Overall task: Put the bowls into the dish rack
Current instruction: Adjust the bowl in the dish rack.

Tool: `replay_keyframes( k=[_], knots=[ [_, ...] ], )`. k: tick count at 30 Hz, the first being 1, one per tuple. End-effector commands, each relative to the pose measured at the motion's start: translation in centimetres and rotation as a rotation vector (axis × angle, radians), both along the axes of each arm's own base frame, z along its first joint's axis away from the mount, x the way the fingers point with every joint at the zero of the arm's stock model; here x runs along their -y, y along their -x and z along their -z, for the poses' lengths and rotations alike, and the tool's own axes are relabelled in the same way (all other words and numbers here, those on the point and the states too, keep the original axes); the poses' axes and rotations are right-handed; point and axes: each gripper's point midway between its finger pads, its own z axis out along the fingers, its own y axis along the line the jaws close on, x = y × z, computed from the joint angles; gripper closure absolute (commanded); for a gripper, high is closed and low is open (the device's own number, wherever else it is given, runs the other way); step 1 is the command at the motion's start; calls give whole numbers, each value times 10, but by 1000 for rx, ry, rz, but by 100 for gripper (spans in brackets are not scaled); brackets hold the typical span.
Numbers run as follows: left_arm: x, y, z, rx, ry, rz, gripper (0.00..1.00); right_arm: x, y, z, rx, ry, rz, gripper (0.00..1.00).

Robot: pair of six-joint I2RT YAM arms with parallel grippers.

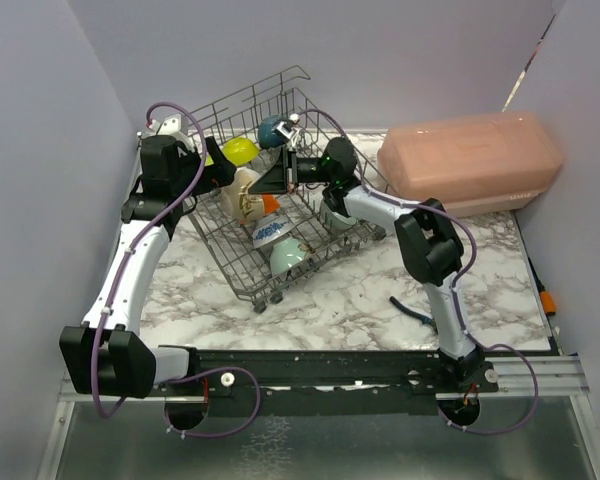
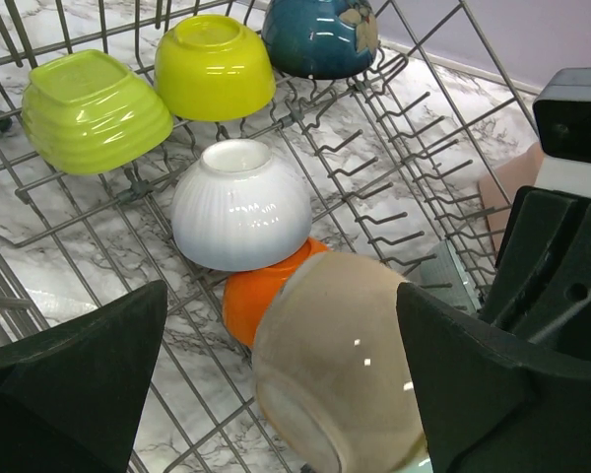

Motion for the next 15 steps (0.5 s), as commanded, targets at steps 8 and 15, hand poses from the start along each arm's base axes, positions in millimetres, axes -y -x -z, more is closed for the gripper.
replay_keyframes(
  k=[8,15],
  knots=[
    [6,-11,-25,152,78,6,1,73,-93,-52,93,109,522,100],
    [22,-21,-17,188,152,7,1,130,-136,-42,-32,99,938,100]
  ],
)
